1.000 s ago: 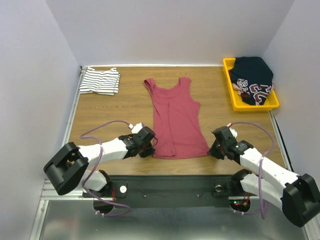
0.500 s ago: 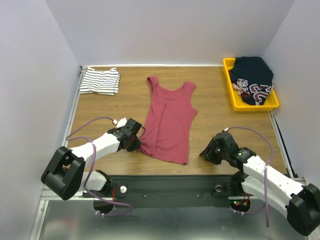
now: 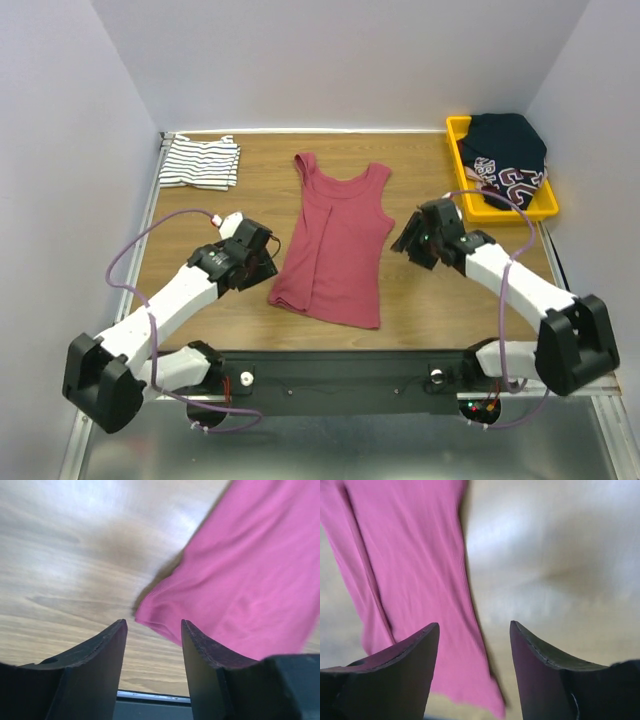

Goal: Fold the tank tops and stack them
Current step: Fold the tank top

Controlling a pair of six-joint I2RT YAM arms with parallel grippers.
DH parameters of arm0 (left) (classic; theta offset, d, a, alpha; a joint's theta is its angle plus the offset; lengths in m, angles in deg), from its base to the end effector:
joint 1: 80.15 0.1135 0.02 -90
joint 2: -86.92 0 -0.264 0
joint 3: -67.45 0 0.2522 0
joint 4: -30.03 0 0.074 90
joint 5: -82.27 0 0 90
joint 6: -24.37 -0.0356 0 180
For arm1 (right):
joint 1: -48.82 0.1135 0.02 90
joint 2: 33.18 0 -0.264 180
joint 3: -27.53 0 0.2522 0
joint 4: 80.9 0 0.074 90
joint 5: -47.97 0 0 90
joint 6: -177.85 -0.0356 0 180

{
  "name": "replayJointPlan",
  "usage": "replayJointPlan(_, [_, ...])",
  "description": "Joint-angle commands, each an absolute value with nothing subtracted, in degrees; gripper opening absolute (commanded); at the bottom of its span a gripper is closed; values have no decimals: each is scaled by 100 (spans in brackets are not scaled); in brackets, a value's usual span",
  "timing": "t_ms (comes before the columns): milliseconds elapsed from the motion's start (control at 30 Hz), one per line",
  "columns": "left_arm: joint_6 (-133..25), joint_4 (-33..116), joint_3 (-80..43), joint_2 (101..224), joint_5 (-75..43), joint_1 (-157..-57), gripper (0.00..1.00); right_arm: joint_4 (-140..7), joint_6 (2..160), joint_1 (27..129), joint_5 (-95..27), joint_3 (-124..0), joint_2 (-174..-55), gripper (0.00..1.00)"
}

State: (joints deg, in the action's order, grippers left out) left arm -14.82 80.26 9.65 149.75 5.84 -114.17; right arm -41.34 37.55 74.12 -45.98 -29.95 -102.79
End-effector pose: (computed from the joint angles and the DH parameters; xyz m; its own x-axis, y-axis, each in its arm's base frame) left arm 0.1809 -0.1120 0.2370 -0.7660 -0.3919 -0.5095 -0.2543 0.9127 -0.3198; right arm 0.2203 0.1014 0.2220 -0.7515 0.4938 -0.4376 0.2981 0.8458 0.4424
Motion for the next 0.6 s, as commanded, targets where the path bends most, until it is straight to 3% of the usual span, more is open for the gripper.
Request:
replayJointPlan(0, [-1904,8275,491,14599,960,-11539,59,-4595,4451,6774,-4441,-3648,-10893,62])
replayJointPlan(67, [-1966,7940,385,14729,670,-11854,56,-4657,4549,6580,-4362,-3843,-11340,59])
replayJointPlan(233, [-1536,7131,-89,15783,1020,-13784,55,-4974,4637,6500,-4108,-4169,-12071,50])
replayJointPlan(400, [-1658,6875,-1133,17216,1537,-15096,59,-5334,4549,6500,-4045,-4335,-12554,50])
replayJointPlan(567, [-1606,6761,-1592,18191,1407,-15398,63,-5501,4496,6500,-4097,-4520,-12837,49])
